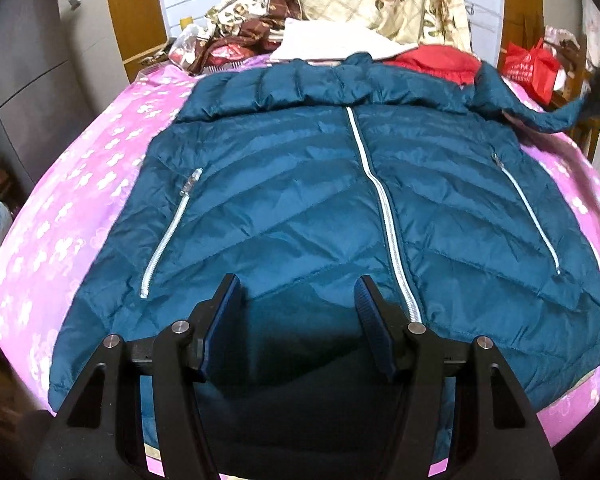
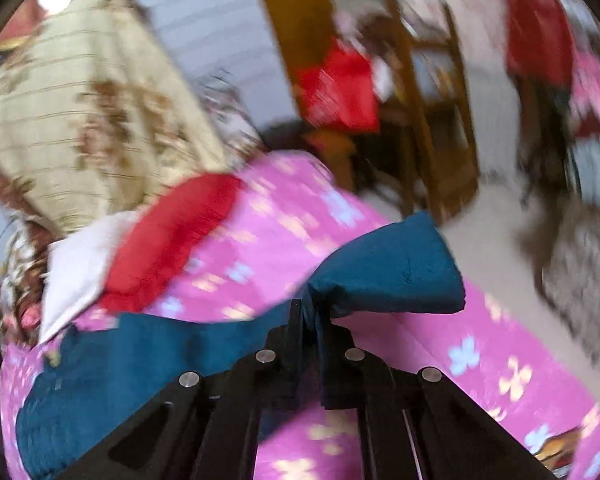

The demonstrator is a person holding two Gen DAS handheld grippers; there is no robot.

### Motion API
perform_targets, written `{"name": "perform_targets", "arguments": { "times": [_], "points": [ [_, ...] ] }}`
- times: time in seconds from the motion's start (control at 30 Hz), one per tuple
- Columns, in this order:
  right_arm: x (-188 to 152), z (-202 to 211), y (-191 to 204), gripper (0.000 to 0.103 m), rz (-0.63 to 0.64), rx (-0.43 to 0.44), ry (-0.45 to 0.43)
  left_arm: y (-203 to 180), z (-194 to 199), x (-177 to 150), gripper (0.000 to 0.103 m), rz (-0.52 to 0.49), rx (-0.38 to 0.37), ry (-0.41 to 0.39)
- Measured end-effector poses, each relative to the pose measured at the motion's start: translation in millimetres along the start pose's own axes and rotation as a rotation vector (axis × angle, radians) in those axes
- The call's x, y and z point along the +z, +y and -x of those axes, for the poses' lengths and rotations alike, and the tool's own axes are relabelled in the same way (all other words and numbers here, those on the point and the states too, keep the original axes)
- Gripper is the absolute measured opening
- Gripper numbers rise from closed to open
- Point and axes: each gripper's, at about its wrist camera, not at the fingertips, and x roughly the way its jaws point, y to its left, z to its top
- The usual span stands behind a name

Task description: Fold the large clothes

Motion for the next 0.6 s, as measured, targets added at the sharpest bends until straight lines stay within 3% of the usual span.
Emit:
{"name": "perform_targets", "arguments": {
  "times": [0.17,0.3,0.47,0.6],
  "points": [
    [17,82,123,0.005,0.180,0.133,-0.099,25,5,13,0.059,0.041,-0.015,-0.068],
    [0,131,231,0.005,0.274,0.264,-0.115,58,7,26,0.059,0.096,0.014,-0.145],
    [-63,156,355,0.005,0.449,0.386,-0.087,110,16,24,0.059,0.203,0.105,-0.253],
    [-142,144,443,0.005,0.611,0.450,-0.017,145,8,18,0.059,0.299,0.132,-0.252]
  ]
}}
